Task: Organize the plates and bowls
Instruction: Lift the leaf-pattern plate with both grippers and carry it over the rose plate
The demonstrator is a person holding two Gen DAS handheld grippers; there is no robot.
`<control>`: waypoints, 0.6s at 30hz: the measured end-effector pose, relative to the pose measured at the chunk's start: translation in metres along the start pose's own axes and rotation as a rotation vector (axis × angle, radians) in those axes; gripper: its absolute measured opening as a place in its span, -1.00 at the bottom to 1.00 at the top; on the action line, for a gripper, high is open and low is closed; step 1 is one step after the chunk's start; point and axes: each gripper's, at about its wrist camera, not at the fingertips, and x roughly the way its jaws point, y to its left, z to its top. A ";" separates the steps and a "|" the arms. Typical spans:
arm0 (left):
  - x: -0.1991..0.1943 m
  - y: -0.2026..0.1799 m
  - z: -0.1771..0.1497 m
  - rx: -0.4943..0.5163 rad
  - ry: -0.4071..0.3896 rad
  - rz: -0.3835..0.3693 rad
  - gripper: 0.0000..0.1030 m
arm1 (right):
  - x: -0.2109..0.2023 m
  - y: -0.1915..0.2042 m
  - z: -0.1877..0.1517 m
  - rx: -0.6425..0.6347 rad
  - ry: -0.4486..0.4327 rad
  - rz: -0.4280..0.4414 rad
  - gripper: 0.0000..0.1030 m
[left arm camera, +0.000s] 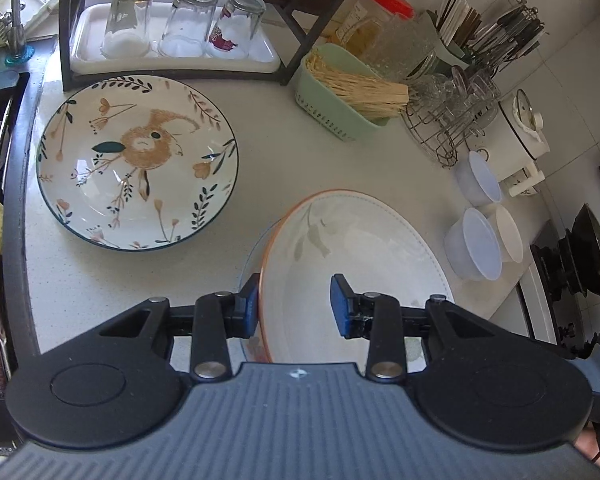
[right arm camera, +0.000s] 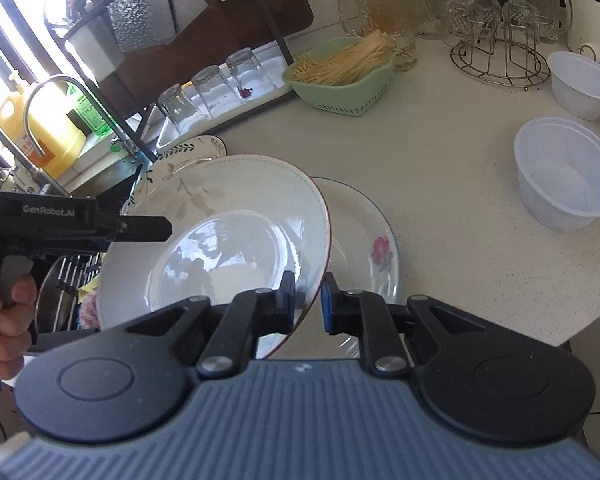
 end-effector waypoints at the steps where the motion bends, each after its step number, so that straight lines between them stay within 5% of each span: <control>1: 0.005 -0.004 0.000 -0.003 0.006 0.000 -0.23 | 0.001 -0.006 0.000 0.002 0.004 -0.007 -0.67; 18: 0.044 -0.013 -0.008 -0.113 0.029 0.137 -0.23 | 0.032 -0.036 0.016 -0.046 0.070 0.045 -0.67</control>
